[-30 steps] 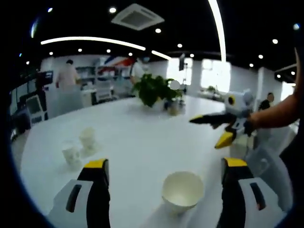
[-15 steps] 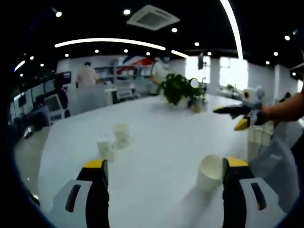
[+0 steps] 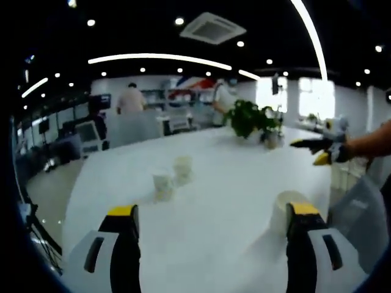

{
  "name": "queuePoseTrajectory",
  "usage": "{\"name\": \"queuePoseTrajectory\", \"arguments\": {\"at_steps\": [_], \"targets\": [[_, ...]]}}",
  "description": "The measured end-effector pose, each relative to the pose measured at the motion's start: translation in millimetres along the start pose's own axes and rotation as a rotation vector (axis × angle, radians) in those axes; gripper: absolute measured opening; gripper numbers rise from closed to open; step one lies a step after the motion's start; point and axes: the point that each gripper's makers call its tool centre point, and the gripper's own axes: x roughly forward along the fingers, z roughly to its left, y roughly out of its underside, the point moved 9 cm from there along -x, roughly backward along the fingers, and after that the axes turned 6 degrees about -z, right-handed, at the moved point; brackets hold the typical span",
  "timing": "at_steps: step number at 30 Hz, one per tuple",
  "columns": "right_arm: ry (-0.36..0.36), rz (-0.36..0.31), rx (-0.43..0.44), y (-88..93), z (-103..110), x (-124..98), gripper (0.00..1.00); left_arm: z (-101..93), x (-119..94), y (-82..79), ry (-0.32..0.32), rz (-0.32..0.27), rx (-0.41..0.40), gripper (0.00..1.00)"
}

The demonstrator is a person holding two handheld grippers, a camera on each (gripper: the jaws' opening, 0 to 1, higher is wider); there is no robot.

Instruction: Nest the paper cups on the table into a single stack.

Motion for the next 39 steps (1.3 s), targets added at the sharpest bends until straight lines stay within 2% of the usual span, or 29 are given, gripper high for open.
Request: {"name": "queuePoseTrajectory", "arguments": {"at_steps": [10, 19, 20, 25, 39], "targets": [[0.005, 0.0, -0.005, 0.8, -1.8, 1.0, 1.0, 2.7, -3.9, 3.1, -0.021, 0.006, -0.004, 0.99], [0.003, -0.007, 0.004, 3.3, -7.9, 8.2, 1.0, 1.0, -2.3, 4.3, -0.004, 0.014, -0.005, 0.96], [-0.003, -0.007, 0.004, 3.4, -8.4, 10.4, 1.0, 0.4, -1.5, 3.8, 0.0, 0.008, -0.005, 0.99], [-0.016, 0.007, -0.012, 5.4, -12.9, 22.6, 1.0, 0.0, 1.7, 6.0, 0.003, 0.026, 0.009, 0.99], [-0.035, -0.016, -0.004, -2.9, -37.4, 66.5, 1.0, 6.6, 4.1, 3.2, -0.005, 0.042, 0.001, 0.99]]}}
